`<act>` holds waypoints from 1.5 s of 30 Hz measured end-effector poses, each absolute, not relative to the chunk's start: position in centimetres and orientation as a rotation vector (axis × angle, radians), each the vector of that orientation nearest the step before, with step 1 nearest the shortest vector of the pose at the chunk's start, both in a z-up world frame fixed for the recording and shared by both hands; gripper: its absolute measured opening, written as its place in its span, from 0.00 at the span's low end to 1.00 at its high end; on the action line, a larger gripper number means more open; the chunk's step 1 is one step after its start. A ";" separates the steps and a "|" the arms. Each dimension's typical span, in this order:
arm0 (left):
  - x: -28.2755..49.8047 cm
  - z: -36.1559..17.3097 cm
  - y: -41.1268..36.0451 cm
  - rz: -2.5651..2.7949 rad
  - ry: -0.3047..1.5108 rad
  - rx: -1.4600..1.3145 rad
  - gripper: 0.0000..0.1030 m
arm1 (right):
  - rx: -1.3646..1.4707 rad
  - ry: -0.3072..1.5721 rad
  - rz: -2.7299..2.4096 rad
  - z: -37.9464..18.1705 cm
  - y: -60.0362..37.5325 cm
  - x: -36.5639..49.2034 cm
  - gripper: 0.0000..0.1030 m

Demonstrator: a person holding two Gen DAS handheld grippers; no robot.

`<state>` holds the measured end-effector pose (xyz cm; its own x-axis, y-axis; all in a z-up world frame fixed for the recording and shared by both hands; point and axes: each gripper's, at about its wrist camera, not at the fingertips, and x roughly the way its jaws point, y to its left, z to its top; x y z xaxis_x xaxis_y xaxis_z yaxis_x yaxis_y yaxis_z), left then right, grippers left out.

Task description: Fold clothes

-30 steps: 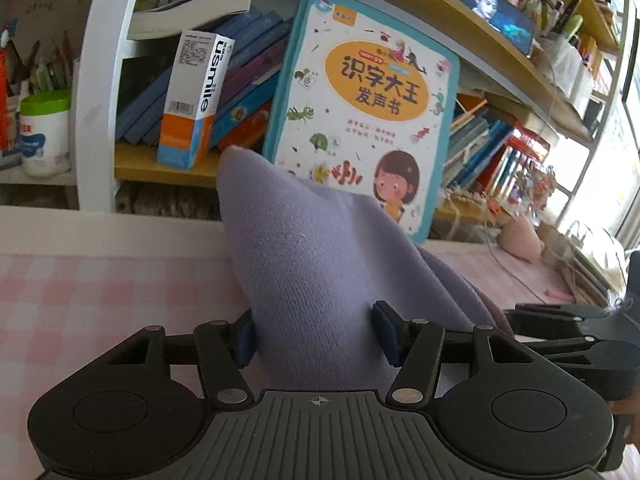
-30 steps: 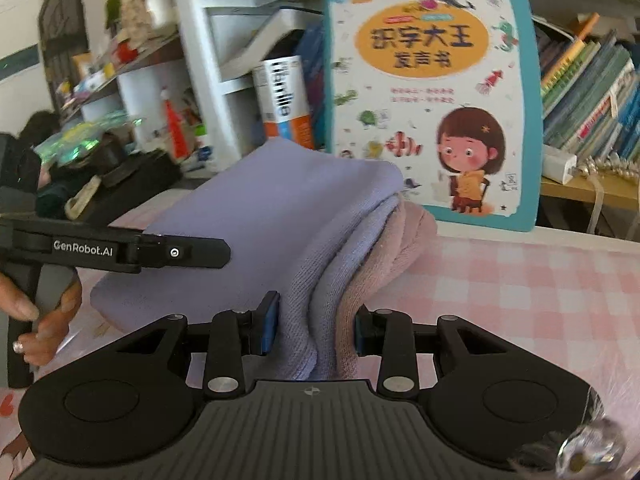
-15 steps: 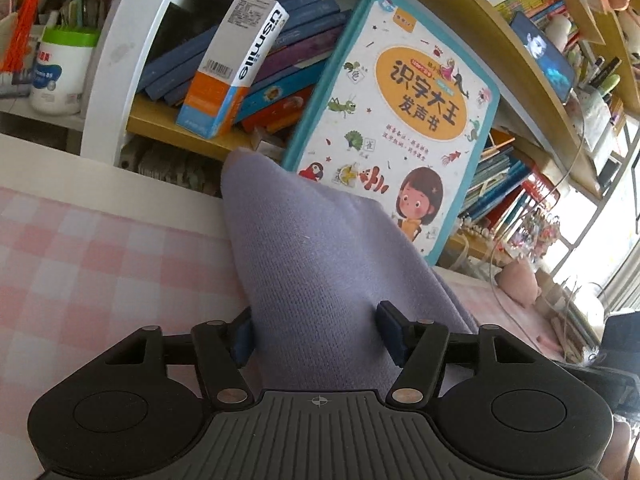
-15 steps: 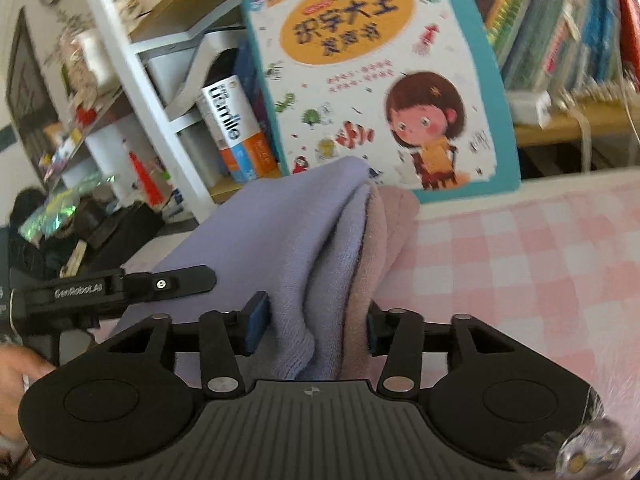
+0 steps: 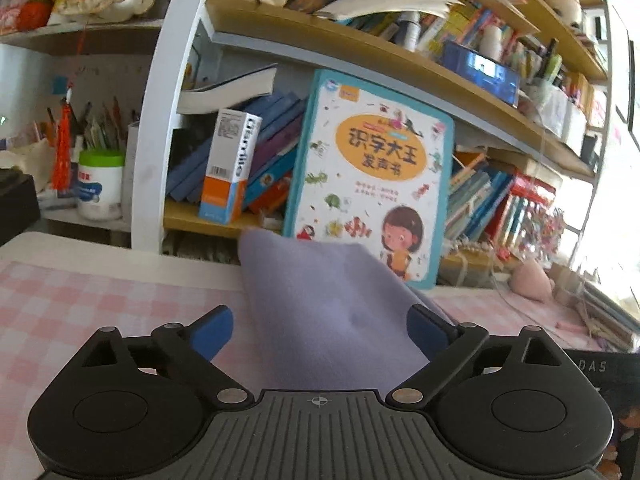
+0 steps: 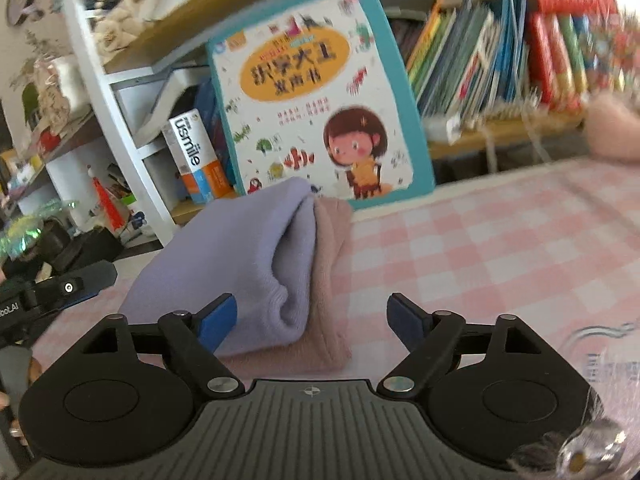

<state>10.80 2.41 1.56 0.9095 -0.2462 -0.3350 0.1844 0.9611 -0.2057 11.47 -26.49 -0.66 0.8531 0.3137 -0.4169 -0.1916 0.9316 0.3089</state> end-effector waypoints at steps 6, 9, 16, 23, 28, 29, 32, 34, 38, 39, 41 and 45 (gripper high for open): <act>6.8 1.7 0.2 -0.196 0.330 -0.055 0.96 | 0.072 0.431 0.238 0.0 -24.2 6.7 0.88; 5.3 1.8 -0.7 -0.163 0.274 0.018 0.99 | -0.005 0.400 0.212 0.2 -23.5 5.4 0.92; 4.0 1.5 -1.9 -0.125 0.253 0.107 1.00 | -0.068 0.386 0.197 0.1 -22.2 4.1 0.99; 3.9 0.8 -2.0 -0.140 0.292 0.118 1.00 | -0.048 0.412 0.150 -0.4 -22.4 4.2 0.99; 4.1 0.7 -1.9 -0.122 0.310 0.114 1.00 | 0.001 0.421 0.106 -0.4 -23.4 4.3 1.00; 4.2 0.7 -1.9 -0.117 0.314 0.112 1.00 | 0.007 0.427 0.102 -0.5 -23.4 4.4 1.00; 4.3 0.7 -1.8 -0.112 0.317 0.106 1.00 | 0.018 0.447 0.094 -0.6 -23.6 4.7 1.00; 4.3 0.7 -1.7 -0.117 0.321 0.104 1.00 | 0.018 0.455 0.090 -0.6 -23.6 4.8 1.00; 4.6 0.7 -1.5 -0.128 0.337 0.090 1.00 | 0.005 0.456 0.089 -0.6 -23.3 4.8 1.00; 4.7 0.7 -1.4 -0.130 0.347 0.080 1.00 | -0.001 0.456 0.090 -0.6 -23.2 4.8 1.00; 4.8 0.6 -1.1 -0.133 0.360 0.061 1.00 | -0.014 0.457 0.094 -0.6 -23.0 4.8 1.00; 4.8 0.6 -1.0 -0.136 0.359 0.051 1.00 | -0.034 0.450 0.110 -0.6 -22.7 4.7 1.00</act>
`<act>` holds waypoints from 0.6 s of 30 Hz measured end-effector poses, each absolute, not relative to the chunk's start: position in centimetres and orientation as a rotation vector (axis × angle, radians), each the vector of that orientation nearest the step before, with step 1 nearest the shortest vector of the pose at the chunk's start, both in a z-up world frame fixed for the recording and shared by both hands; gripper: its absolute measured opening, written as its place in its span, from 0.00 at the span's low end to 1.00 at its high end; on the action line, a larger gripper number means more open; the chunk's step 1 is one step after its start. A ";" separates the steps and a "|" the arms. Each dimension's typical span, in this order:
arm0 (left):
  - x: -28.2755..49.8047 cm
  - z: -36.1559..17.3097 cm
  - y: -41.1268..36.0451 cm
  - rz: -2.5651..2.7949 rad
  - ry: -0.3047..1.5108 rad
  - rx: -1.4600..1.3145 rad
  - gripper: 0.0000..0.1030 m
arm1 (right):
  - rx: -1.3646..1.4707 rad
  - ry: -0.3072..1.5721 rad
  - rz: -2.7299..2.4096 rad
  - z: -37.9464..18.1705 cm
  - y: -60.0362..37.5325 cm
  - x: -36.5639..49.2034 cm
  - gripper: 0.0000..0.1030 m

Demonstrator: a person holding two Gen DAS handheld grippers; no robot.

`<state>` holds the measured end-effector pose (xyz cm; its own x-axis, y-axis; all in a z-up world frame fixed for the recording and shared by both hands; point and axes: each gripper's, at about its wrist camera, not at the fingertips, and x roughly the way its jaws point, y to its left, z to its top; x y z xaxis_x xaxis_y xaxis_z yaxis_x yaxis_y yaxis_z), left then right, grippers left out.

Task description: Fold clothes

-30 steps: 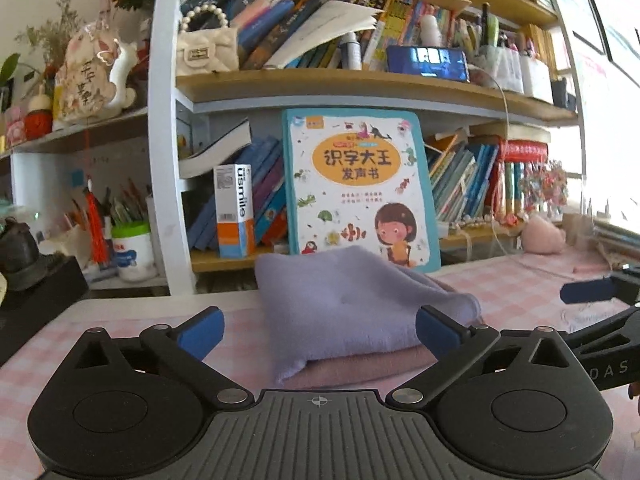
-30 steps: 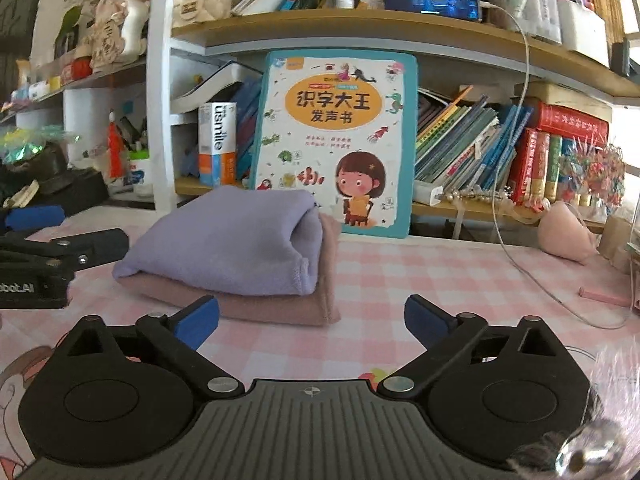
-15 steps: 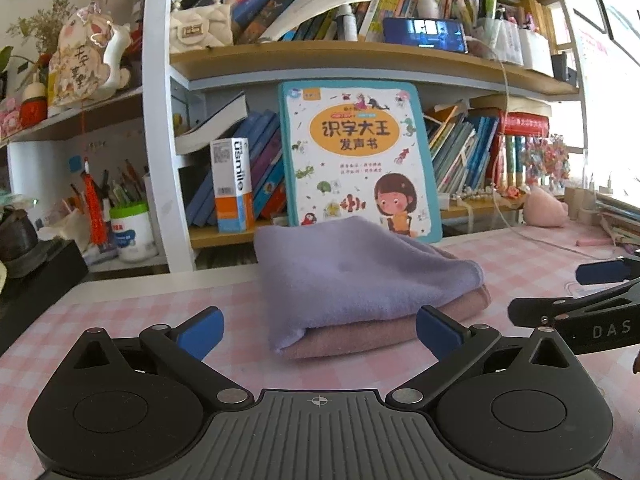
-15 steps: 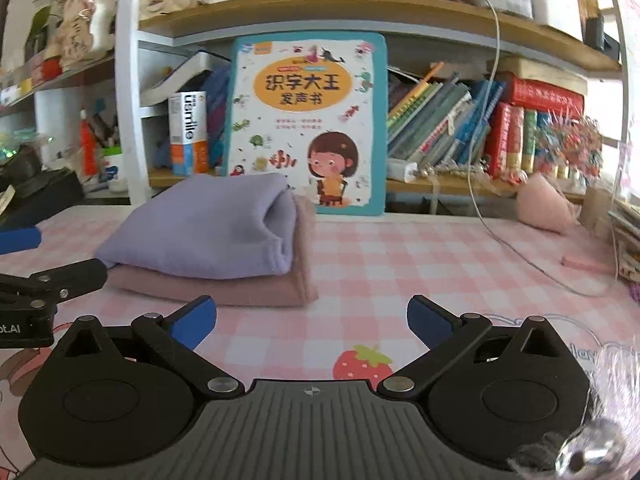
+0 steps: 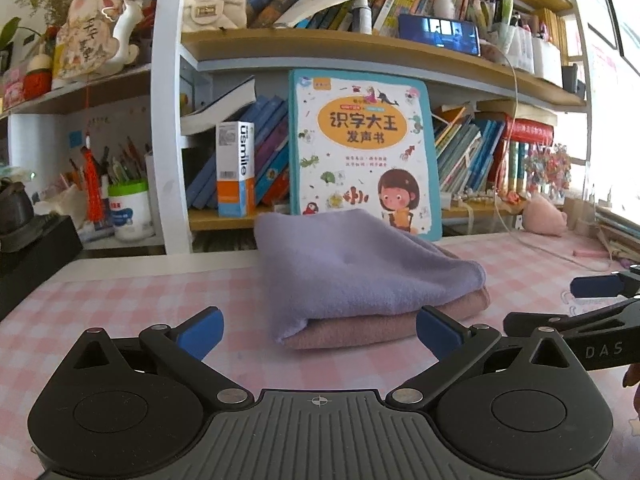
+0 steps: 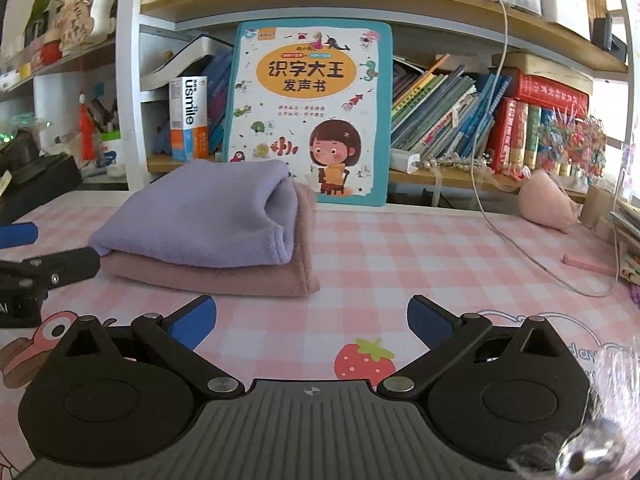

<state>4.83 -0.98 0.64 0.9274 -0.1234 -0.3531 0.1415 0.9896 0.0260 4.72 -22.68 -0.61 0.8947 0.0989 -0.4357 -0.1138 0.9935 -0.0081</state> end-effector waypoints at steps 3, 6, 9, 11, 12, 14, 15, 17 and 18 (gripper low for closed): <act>4.9 0.6 -1.0 -0.140 0.360 0.049 1.00 | -0.042 0.438 0.126 -0.5 -22.5 4.6 1.00; 5.0 0.6 -1.0 -0.141 0.370 0.045 1.00 | -0.040 0.418 0.118 -0.4 -22.6 4.3 1.00; 5.3 0.5 -1.0 -0.121 0.390 0.047 1.00 | -0.027 0.406 0.109 -0.3 -22.8 4.2 1.00; 5.2 0.5 -1.0 -0.110 0.383 0.048 1.00 | -0.015 0.397 0.098 -0.3 -23.0 4.1 1.00; 5.1 0.5 -0.9 -0.107 0.375 0.049 1.00 | -0.009 0.393 0.092 -0.2 -23.1 4.0 1.00; 4.9 0.5 -0.9 -0.102 0.362 0.050 1.00 | -0.001 0.393 0.084 -0.2 -23.3 4.0 1.00; 4.9 0.5 -0.9 -0.100 0.361 0.050 1.00 | -0.006 0.398 0.081 -0.3 -23.2 4.0 1.00; 4.9 0.5 -0.8 -0.095 0.360 0.047 1.00 | -0.020 0.407 0.073 -0.3 -22.9 4.2 1.00; 4.8 0.6 -0.8 -0.091 0.357 0.045 1.00 | -0.027 0.411 0.070 -0.4 -22.8 4.2 1.00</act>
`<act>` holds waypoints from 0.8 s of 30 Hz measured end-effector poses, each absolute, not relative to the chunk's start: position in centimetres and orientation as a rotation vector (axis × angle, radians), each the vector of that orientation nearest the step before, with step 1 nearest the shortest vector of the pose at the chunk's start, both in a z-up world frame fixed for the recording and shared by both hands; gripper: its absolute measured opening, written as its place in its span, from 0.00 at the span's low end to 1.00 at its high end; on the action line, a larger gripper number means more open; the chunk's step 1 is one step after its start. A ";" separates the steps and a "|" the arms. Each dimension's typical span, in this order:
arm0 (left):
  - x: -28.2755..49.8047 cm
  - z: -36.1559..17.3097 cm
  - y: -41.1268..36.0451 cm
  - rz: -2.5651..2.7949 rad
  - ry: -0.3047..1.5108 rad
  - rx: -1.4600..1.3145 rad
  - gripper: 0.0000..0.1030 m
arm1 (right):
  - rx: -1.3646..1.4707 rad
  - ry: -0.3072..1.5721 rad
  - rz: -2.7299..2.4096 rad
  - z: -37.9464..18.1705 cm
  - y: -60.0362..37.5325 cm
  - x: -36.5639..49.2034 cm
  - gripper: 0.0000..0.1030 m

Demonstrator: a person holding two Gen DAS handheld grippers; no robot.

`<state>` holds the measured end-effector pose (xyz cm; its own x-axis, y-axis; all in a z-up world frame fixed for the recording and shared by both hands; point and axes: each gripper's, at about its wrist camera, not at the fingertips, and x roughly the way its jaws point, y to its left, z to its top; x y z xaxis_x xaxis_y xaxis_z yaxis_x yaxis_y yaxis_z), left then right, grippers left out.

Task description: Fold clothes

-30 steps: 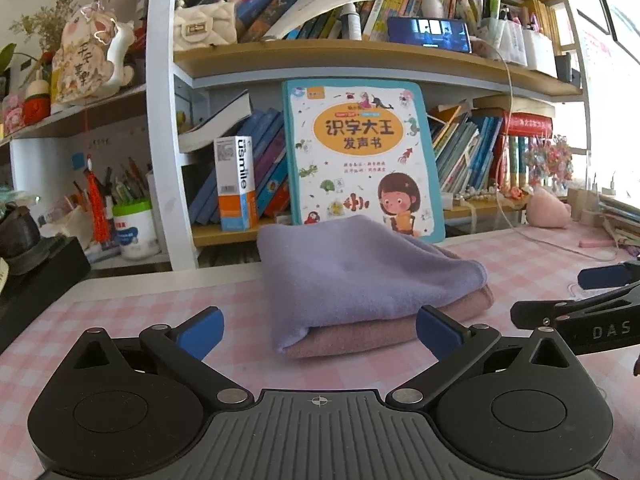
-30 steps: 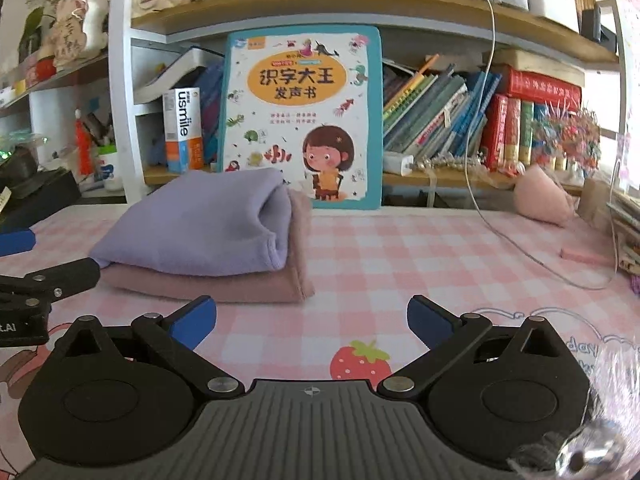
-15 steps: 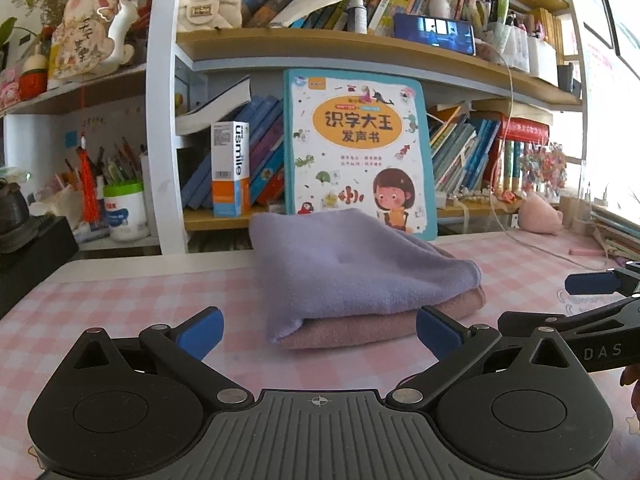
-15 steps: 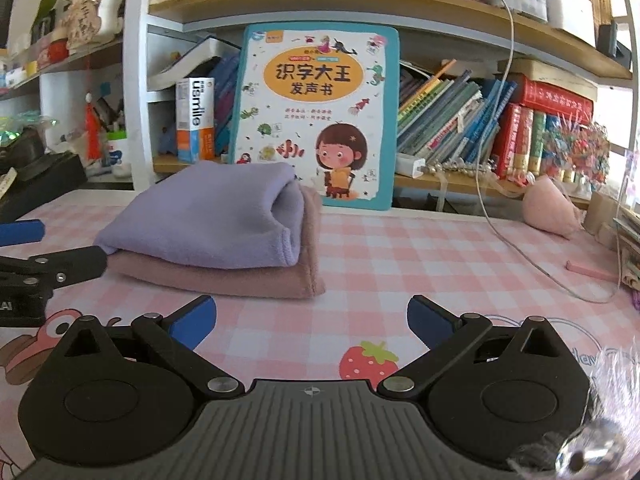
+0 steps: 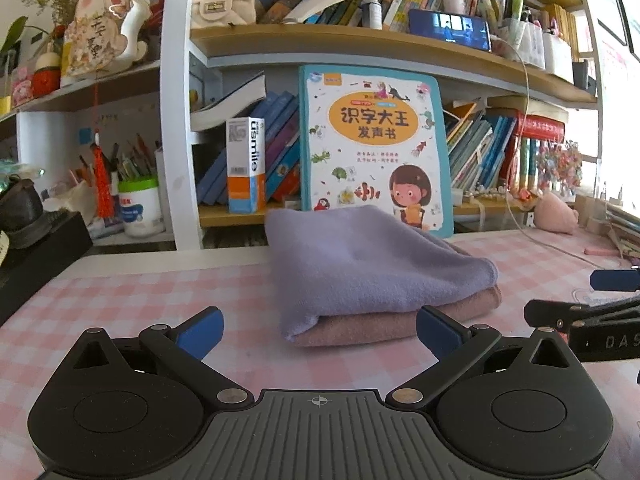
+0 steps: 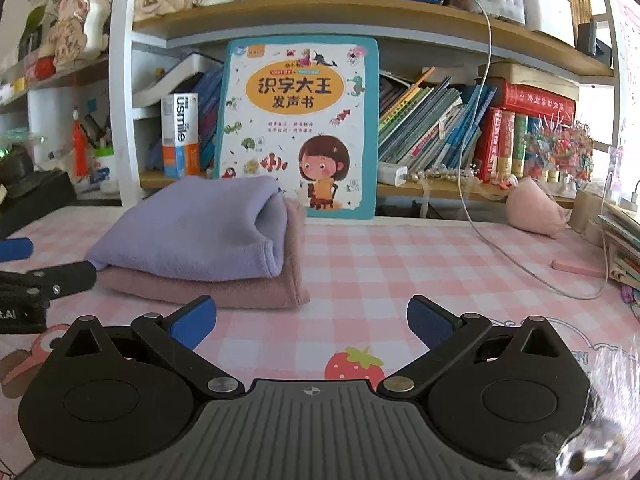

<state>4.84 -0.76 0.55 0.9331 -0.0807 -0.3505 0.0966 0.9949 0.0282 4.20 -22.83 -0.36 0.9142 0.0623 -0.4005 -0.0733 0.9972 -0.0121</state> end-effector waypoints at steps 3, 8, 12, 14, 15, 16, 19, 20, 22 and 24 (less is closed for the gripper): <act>4.6 0.6 -0.7 -0.083 0.338 0.047 1.00 | -0.045 0.414 0.066 -0.4 -22.5 4.2 1.00; 4.8 0.6 -0.7 -0.070 0.348 0.049 1.00 | -0.041 0.414 0.070 -0.4 -22.7 4.2 1.00; 5.2 0.5 -0.6 -0.056 0.377 0.042 1.00 | -0.032 0.406 0.072 -0.3 -22.8 4.1 1.00; 5.2 0.4 -0.6 -0.057 0.379 0.044 1.00 | -0.035 0.401 0.077 -0.3 -22.8 4.0 1.00; 5.2 0.4 -0.7 -0.057 0.379 0.045 1.00 | -0.039 0.398 0.079 -0.3 -22.7 4.0 1.00; 5.2 0.4 -0.7 -0.058 0.378 0.045 1.00 | -0.044 0.395 0.080 -0.3 -22.6 3.9 1.00; 5.3 0.4 -0.6 -0.060 0.383 0.045 1.00 | -0.052 0.386 0.082 -0.2 -22.5 3.8 1.00; 5.3 0.4 -0.6 -0.062 0.385 0.045 1.00 | -0.053 0.386 0.083 -0.2 -22.5 3.8 1.00; 5.3 0.4 -0.6 -0.064 0.386 0.045 1.00 | -0.053 0.391 0.087 -0.3 -22.5 3.9 1.00; 5.3 0.4 -0.7 -0.066 0.386 0.047 1.00 | -0.052 0.398 0.093 -0.3 -22.5 4.0 1.00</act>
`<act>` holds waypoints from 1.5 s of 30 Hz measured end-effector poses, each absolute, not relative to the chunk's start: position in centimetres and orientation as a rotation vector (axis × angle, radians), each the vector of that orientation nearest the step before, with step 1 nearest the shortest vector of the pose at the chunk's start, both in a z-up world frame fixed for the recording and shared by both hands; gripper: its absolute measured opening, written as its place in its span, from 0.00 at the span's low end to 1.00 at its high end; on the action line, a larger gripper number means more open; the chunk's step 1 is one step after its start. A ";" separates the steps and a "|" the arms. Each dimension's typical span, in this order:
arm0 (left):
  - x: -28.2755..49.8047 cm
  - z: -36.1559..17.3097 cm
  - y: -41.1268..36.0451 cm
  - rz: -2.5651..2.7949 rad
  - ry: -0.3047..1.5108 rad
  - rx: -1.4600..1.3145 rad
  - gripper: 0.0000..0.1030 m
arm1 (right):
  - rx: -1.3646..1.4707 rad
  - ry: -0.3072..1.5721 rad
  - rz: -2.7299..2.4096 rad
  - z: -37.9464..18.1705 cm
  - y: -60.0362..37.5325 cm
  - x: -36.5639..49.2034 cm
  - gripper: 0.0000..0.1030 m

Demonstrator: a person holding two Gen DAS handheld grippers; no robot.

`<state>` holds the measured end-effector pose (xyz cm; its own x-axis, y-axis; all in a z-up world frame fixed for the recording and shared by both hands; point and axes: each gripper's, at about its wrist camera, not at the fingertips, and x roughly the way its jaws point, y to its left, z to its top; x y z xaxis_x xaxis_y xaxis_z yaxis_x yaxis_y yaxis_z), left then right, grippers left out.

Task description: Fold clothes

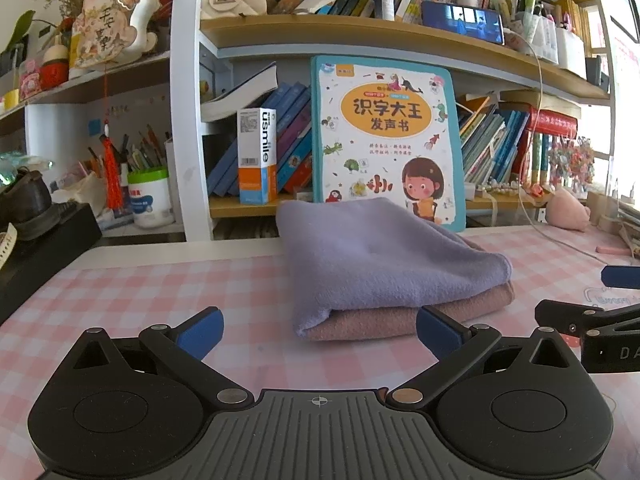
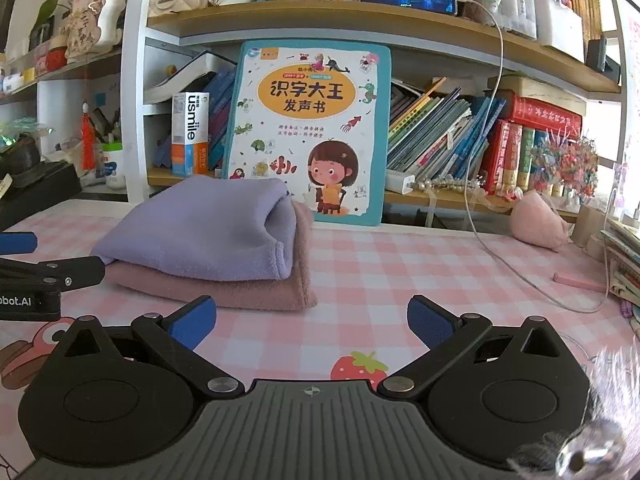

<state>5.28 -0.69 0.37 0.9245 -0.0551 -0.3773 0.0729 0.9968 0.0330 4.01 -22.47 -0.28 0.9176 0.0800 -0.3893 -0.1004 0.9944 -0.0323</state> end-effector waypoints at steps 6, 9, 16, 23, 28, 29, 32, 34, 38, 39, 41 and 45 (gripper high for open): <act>5.5 0.3 -0.7 -0.062 0.401 0.048 1.00 | -0.052 0.410 0.104 -0.4 -22.5 4.2 1.00; 5.5 0.3 -0.8 -0.061 0.404 0.051 1.00 | -0.052 0.430 0.102 -0.5 -22.5 4.5 1.00; 5.5 0.4 -0.8 -0.063 0.401 0.052 1.00 | -0.038 0.455 0.093 -0.6 -22.7 4.9 1.00; 5.4 0.4 -0.9 -0.068 0.397 0.055 1.00 | -0.040 0.459 0.092 -0.7 -22.7 4.9 1.00; 5.5 0.5 -0.8 -0.069 0.402 0.055 1.00 | -0.041 0.460 0.093 -0.7 -22.7 5.0 1.00; 5.6 0.5 -0.8 -0.069 0.403 0.055 1.00 | -0.043 0.460 0.093 -0.6 -22.6 4.9 1.00; 5.6 0.5 -0.7 -0.068 0.404 0.055 1.00 | -0.046 0.459 0.093 -0.7 -22.6 4.9 1.00; 5.6 0.5 -0.7 -0.069 0.404 0.056 1.00 | -0.046 0.460 0.094 -0.7 -22.6 5.0 1.00; 5.6 0.5 -0.7 -0.074 0.407 0.055 1.00 | -0.047 0.464 0.097 -0.7 -22.6 5.0 1.00; 5.6 0.5 -0.7 -0.078 0.407 0.055 1.00 | -0.048 0.464 0.097 -0.7 -22.6 5.0 1.00; 5.6 0.5 -0.8 -0.077 0.405 0.058 1.00 | -0.051 0.465 0.098 -0.7 -22.5 5.0 1.00; 5.7 0.5 -0.7 -0.065 0.409 0.057 1.00 | -0.054 0.468 0.102 -0.7 -22.4 5.0 1.00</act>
